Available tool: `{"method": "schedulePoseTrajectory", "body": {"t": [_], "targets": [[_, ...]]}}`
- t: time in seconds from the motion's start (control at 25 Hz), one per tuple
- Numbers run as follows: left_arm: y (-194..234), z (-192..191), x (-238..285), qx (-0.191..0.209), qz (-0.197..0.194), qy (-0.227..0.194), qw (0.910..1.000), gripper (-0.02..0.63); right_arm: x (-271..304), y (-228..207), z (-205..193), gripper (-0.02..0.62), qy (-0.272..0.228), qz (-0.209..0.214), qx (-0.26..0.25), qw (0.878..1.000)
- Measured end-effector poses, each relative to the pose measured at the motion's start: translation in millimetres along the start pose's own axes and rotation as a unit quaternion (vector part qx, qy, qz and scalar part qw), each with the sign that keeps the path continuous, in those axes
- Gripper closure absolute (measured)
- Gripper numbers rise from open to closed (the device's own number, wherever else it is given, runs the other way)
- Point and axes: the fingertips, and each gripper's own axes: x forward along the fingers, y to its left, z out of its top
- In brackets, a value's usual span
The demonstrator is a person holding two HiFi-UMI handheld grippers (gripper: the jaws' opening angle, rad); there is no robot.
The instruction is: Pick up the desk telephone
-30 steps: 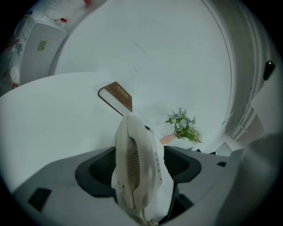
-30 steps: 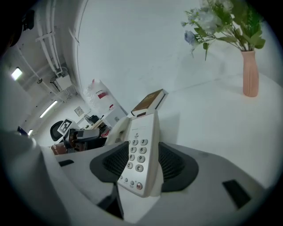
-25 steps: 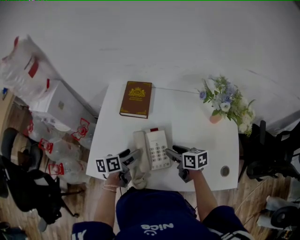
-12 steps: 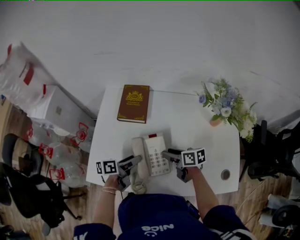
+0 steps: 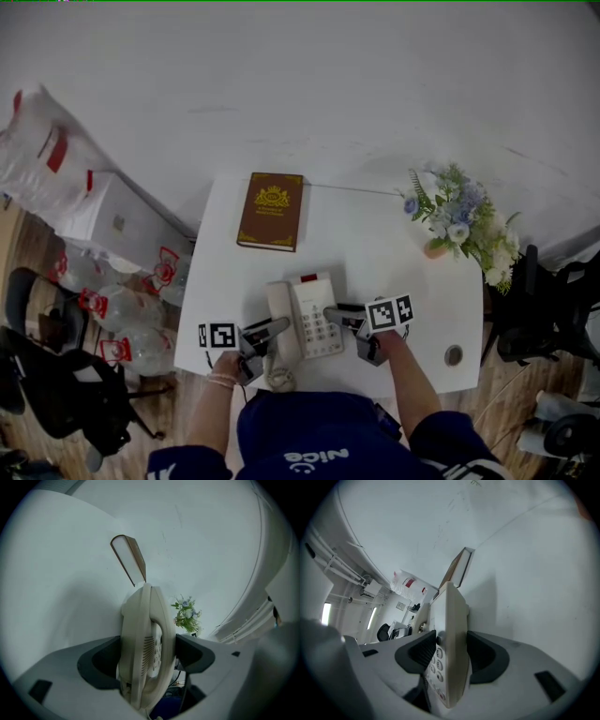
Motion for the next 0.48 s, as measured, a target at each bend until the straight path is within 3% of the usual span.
{"method": "schedulePoseTrajectory", "body": {"t": [0.2, 0.36, 0.48], "targets": [[0, 3, -1, 0.008, 0.01, -0.015, 0.9998, 0.247, 4, 0, 0, 0.38, 0.007, -0.003, 0.004, 1.0], [-13, 1, 6, -0.019, -0.032, -0.02, 0.9991, 0.238, 5, 0, -1, 0.37, 0.005, -0.008, 0.003, 1.0], [-1, 2, 1, -0.001, 0.004, -0.02, 0.9998, 0.239, 3, 0, -1, 0.375, -0.01, -0.017, -0.005, 1.0]]}}
